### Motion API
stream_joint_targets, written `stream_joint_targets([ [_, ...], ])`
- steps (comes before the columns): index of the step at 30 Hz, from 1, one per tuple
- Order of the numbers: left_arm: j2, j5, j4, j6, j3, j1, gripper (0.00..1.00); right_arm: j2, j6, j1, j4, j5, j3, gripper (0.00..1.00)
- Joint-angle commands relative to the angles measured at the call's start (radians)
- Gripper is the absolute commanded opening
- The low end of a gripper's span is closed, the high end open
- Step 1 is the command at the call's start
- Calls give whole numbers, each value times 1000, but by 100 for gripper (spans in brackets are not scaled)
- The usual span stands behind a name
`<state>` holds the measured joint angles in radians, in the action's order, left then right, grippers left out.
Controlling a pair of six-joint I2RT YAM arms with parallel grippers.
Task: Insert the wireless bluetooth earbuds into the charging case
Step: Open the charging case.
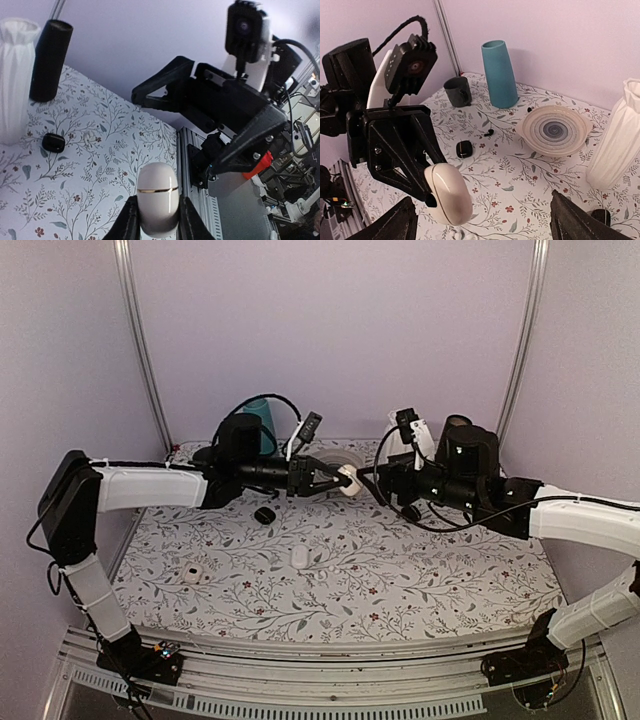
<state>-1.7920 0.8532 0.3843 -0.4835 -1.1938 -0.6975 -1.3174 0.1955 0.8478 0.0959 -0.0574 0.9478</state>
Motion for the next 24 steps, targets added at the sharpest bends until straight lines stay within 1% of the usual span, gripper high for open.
stream_joint_targets([
  [1,112,16,256,-7,64,10,0,40,104,-41,123,212,-16,92],
  [5,147,33,377,-36,94,10,0,44,164,-59,206,321,-3,92],
  [9,169,26,442,-46,107,9,0,48,194,-61,262,404,12,92],
  [19,182,52,538,-63,121,-3,0,31,206,-62,269,416,49,91],
  [24,191,68,544,-66,123,-10,0,31,198,-65,267,402,57,91],
])
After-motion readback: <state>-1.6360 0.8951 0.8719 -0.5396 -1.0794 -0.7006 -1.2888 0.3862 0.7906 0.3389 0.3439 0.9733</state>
